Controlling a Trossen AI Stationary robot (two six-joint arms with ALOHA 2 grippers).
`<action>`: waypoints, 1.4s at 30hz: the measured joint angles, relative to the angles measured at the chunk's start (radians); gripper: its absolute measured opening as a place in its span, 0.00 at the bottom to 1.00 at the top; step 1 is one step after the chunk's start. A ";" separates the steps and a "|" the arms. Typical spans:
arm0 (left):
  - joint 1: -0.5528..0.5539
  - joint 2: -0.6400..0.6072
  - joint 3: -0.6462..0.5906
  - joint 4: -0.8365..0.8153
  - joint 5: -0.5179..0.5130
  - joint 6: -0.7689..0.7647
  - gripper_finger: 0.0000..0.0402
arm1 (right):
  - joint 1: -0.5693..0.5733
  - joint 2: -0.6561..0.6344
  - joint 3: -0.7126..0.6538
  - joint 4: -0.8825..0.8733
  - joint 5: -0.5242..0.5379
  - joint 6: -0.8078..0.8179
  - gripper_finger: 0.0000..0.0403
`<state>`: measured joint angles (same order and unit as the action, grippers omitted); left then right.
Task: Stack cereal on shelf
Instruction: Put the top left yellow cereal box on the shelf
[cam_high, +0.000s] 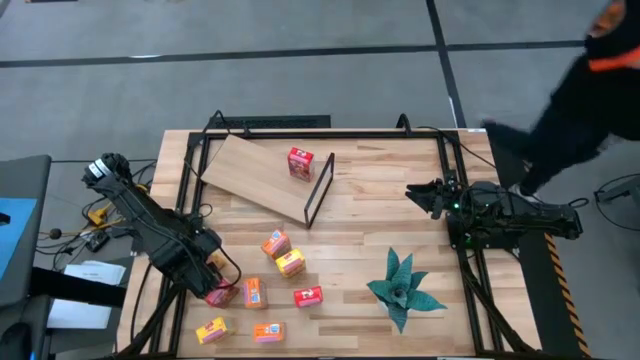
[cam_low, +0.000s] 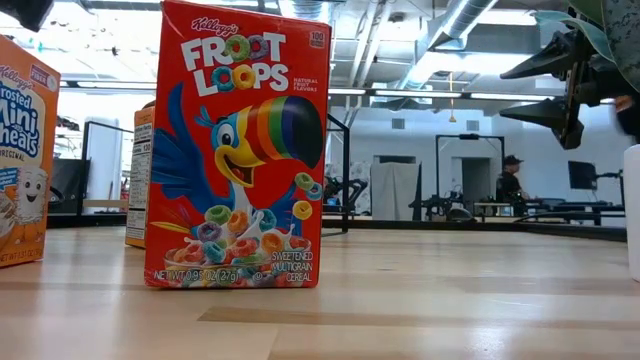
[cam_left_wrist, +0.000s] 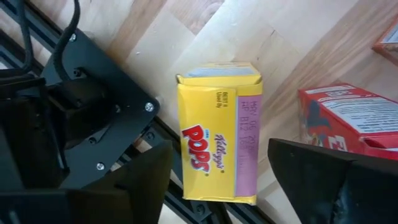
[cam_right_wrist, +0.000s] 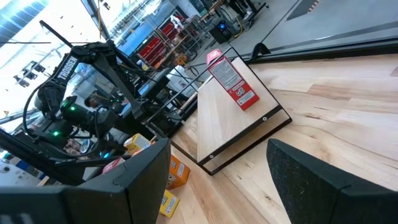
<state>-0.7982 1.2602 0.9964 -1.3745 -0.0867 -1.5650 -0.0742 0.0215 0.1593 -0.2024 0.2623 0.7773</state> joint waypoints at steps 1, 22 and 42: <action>0.000 0.000 0.000 0.001 0.001 0.000 0.61 | 0.000 0.000 0.000 0.000 0.000 0.000 0.73; 0.002 0.000 0.000 0.012 0.002 -0.036 0.43 | 0.000 0.000 0.000 0.000 0.000 0.000 0.73; 0.098 0.000 0.118 -0.023 -0.021 0.020 0.36 | 0.000 0.000 0.000 0.000 -0.001 -0.017 0.73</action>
<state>-0.7001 1.2602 1.1146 -1.3974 -0.1075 -1.5454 -0.0742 0.0213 0.1593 -0.2028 0.2611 0.7598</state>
